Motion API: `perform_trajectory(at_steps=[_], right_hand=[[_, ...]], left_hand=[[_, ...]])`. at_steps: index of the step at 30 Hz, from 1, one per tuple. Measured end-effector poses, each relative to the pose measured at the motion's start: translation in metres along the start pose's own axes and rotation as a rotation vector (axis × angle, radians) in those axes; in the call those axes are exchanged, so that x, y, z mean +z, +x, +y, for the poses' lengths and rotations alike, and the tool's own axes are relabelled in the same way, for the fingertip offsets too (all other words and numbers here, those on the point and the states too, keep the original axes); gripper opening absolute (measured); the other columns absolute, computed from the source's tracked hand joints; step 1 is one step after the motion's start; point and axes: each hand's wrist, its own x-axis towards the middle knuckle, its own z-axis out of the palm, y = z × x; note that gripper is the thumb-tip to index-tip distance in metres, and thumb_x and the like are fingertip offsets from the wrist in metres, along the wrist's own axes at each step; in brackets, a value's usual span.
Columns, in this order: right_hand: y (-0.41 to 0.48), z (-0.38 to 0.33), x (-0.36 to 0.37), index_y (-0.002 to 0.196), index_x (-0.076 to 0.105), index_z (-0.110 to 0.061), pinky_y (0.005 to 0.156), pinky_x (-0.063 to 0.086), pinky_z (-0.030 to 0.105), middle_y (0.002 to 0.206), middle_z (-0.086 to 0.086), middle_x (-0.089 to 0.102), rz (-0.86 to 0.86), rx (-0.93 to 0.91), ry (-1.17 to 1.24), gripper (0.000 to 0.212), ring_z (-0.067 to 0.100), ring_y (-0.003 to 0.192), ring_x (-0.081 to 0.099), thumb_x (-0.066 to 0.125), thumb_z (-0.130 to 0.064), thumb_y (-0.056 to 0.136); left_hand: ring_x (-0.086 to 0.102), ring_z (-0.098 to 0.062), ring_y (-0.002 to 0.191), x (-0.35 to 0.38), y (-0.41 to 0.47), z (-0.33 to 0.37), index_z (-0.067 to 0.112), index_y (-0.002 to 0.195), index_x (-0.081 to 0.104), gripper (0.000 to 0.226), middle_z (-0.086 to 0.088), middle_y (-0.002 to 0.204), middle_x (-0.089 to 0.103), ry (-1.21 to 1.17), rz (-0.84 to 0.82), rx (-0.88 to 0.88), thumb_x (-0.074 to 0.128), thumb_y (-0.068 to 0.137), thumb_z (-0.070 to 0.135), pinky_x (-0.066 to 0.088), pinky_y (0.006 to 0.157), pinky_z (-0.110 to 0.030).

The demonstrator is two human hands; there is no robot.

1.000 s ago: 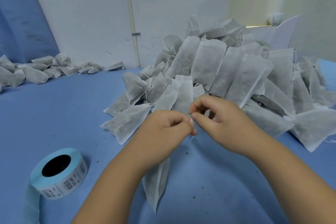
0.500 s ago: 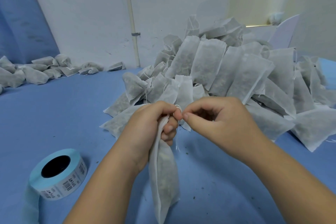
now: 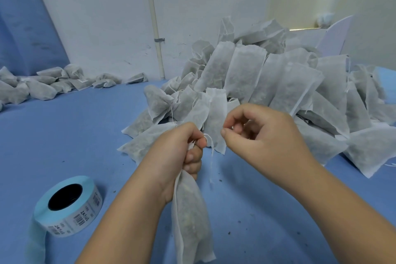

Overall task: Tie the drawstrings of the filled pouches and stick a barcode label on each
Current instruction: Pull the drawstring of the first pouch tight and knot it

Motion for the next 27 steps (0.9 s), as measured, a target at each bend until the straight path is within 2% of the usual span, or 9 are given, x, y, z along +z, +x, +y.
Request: perform_trajectory(at_steps=[5, 9, 13, 20, 23, 27], right_hand=[[-0.004, -0.002, 0.004, 0.072, 0.074, -0.021, 0.054, 0.048, 0.032, 0.062, -0.001, 0.065, -0.157, 0.070, 0.067, 0.011, 0.024, 0.058, 0.062, 0.072, -0.013, 0.080], [-0.004, -0.003, 0.005, 0.075, 0.076, -0.020, 0.048, 0.046, 0.022, 0.066, 0.002, 0.070, -0.218, 0.170, 0.178, 0.013, 0.016, 0.060, 0.069, 0.071, -0.012, 0.084], [-0.002, -0.006, 0.001, 0.072, 0.075, -0.017, 0.047, 0.048, 0.023, 0.064, 0.001, 0.070, -0.220, 0.215, 0.267, 0.014, 0.012, 0.058, 0.068, 0.071, -0.009, 0.082], [0.000, -0.006, -0.003, 0.069, 0.073, -0.009, 0.046, 0.047, 0.022, 0.061, 0.001, 0.068, -0.257, 0.291, 0.291, 0.010, 0.014, 0.056, 0.068, 0.070, -0.010, 0.079], [0.001, -0.005, -0.004, 0.069, 0.074, -0.009, 0.047, 0.047, 0.021, 0.062, 0.001, 0.068, -0.279, 0.307, 0.276, 0.012, 0.015, 0.056, 0.068, 0.071, -0.010, 0.080], [0.001, -0.002, -0.002, 0.067, 0.071, -0.009, 0.046, 0.046, 0.019, 0.055, -0.002, 0.064, -0.271, 0.321, 0.192, 0.010, 0.009, 0.051, 0.065, 0.070, -0.010, 0.076]], left_hand=[[0.018, -0.009, 0.033, -0.001, -0.002, 0.003, 0.016, 0.049, 0.049, 0.033, 0.004, 0.040, 0.024, -0.032, -0.039, -0.030, 0.046, 0.082, 0.015, 0.011, 0.044, -0.021], [0.018, -0.009, 0.035, 0.000, -0.005, 0.005, 0.016, 0.049, 0.050, 0.032, 0.004, 0.040, 0.024, -0.037, -0.086, -0.005, 0.045, 0.081, 0.015, 0.009, 0.051, -0.028], [0.018, -0.011, 0.037, 0.000, -0.007, 0.006, 0.016, 0.051, 0.048, 0.031, 0.002, 0.043, 0.027, 0.039, -0.094, 0.040, 0.044, 0.082, 0.015, 0.011, 0.051, -0.029], [0.022, -0.012, 0.038, 0.003, -0.008, 0.004, 0.017, 0.048, 0.050, 0.036, 0.000, 0.044, 0.032, 0.206, -0.084, 0.126, 0.043, 0.083, 0.011, 0.023, 0.037, -0.020], [0.022, -0.013, 0.040, 0.004, -0.008, 0.003, 0.018, 0.047, 0.050, 0.037, 0.000, 0.044, 0.034, 0.268, -0.073, 0.135, 0.044, 0.082, 0.011, 0.023, 0.039, -0.021], [0.023, -0.013, 0.041, 0.005, -0.008, 0.002, 0.014, 0.056, 0.051, 0.030, 0.001, 0.044, 0.033, 0.324, -0.075, 0.138, 0.046, 0.085, 0.010, 0.022, 0.041, -0.021]])
